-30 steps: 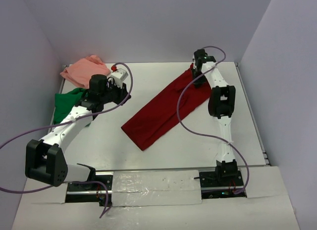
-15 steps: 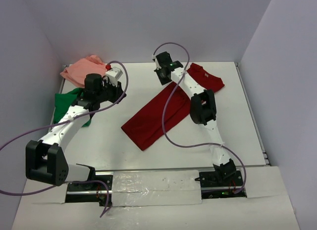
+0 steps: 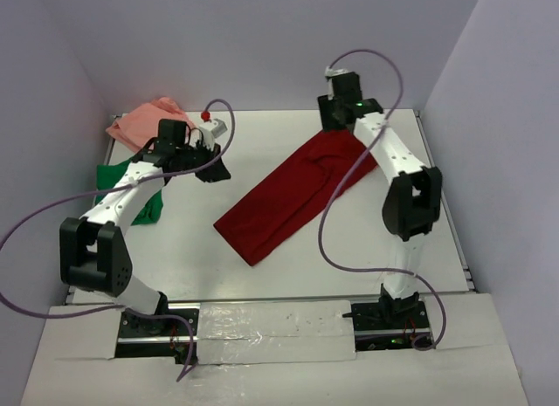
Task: Fold and stack the t-shirts
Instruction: Rotate the tshirt 90 degrees
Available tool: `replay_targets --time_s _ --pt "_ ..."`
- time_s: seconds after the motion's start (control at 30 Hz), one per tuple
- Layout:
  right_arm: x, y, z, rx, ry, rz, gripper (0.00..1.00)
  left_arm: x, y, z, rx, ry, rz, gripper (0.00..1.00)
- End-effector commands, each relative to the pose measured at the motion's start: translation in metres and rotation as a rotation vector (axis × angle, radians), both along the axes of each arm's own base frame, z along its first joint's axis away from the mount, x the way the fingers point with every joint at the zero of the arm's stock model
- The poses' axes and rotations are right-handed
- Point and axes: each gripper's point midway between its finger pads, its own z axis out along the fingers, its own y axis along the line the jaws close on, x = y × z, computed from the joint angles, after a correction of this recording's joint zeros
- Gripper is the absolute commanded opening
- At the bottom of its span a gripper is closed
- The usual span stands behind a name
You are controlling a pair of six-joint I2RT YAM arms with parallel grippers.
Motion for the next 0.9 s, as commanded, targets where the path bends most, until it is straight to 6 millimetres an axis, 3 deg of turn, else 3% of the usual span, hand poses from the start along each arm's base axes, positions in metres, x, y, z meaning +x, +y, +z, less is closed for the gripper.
replay_targets --time_s 0.0,0.03,0.17,0.3,0.57,0.7,0.87 --pt "-0.007 -0.034 0.056 0.102 -0.126 -0.068 0.66 -0.059 -0.015 -0.027 -0.011 0.187 -0.25 0.06" --pt "-0.012 -0.043 0.069 0.102 -0.157 -0.09 0.66 -0.074 -0.015 -0.036 0.006 0.246 -0.275 0.08" --pt "-0.026 -0.064 0.069 0.097 -0.142 -0.121 0.66 -0.122 -0.022 -0.063 0.084 0.383 -0.451 0.08" --pt "-0.038 -0.072 0.077 0.103 -0.132 -0.121 0.66 -0.139 -0.025 -0.086 0.155 0.417 -0.509 0.08" --pt "-0.058 -0.08 0.093 0.152 -0.143 -0.112 0.66 -0.131 -0.03 -0.132 0.308 0.423 -0.405 0.05" --pt "-0.067 -0.082 0.104 0.177 -0.16 -0.099 0.66 -0.105 -0.026 -0.15 0.385 0.376 -0.282 0.02" --pt "-0.081 -0.082 0.119 0.207 -0.182 -0.075 0.66 -0.073 -0.034 -0.153 0.442 0.227 -0.18 0.03"
